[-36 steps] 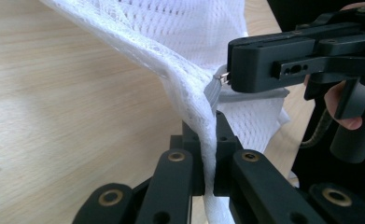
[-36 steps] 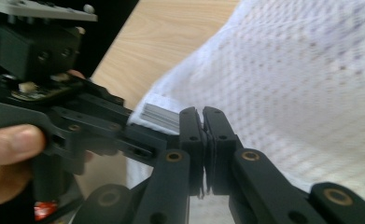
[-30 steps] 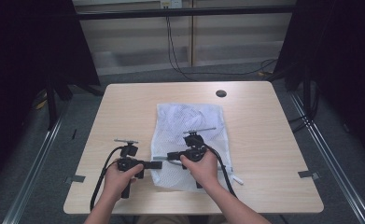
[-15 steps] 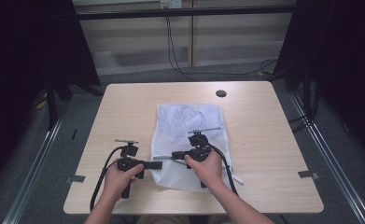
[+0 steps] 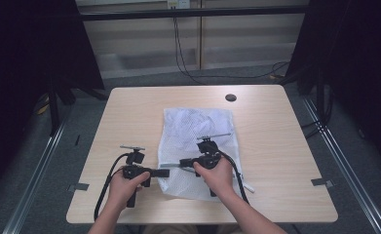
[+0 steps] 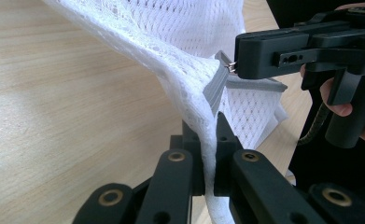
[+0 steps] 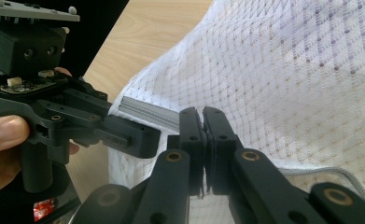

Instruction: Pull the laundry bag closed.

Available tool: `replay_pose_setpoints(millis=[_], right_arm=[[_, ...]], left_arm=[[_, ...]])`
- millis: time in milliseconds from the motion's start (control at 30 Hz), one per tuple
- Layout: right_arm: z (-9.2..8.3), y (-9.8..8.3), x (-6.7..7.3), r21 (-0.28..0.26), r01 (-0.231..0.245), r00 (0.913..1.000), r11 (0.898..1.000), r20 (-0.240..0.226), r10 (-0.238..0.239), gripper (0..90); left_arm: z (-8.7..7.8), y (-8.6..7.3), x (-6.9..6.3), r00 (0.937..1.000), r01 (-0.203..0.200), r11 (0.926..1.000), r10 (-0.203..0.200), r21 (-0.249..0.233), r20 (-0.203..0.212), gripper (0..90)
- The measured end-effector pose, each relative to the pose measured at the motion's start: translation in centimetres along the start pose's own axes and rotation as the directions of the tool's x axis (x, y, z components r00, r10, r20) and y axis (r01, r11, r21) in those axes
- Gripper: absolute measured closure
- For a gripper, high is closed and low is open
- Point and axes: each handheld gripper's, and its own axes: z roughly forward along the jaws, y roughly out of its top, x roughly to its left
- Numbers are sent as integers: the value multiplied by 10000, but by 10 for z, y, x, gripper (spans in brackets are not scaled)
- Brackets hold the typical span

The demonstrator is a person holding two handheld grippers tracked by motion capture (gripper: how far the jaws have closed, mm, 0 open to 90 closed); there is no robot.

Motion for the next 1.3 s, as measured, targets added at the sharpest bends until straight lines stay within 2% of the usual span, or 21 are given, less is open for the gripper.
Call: replay_pose_setpoints(millis=[33,100,167,333,600,767,833,900,933,1000,1167,1200,1300], right_arm=[[0,0,0,10,42,10000,10000,91,-42,871],[-2,0,-2,2,93,9997,10000,246,-93,871],[-3,0,-5,-27,-87,9998,10000,182,87,871],[-7,0,-8,-97,-95,9998,9999,163,97,870],[-9,0,-8,-123,-78,9999,9999,114,80,870],[-9,0,-9,-113,-98,9999,9999,97,99,870],[-9,0,-8,-117,-89,9999,9999,83,90,871],[-9,0,-9,-100,-37,9998,9999,175,39,871],[-10,0,-9,-93,-41,9997,9999,239,43,871],[-11,0,-11,-126,-183,9998,9998,95,184,870],[-12,0,-11,-91,-77,9998,9999,161,78,871],[-12,0,-11,-87,-23,9996,10000,264,25,870],[-14,-1,-14,-113,-87,9996,9999,265,90,871]], left_arm=[[0,0,0,9999,113,9999,-114,-64,-9,884],[-2,0,1,10000,17,10000,-17,-71,-31,884],[-3,0,0,9998,204,9998,-204,-91,16,884],[-3,0,-1,9995,312,9995,-312,-98,67,884],[-4,1,-2,10000,91,9999,-91,-135,39,884],[-4,2,-2,9999,101,9999,-101,-116,16,884],[-4,1,-3,9995,325,9994,-324,-139,48,884],[-6,2,-2,9999,147,9998,-147,-137,-21,884],[-6,2,-2,9997,239,9995,-238,-190,33,884],[-6,2,-2,9998,179,9997,-178,-143,40,884],[-6,2,-3,9997,259,9996,-259,-108,-11,884],[-6,2,-2,9999,142,9998,-143,-111,-52,884],[-7,2,-2,9997,224,9996,-224,-145,-28,884]])
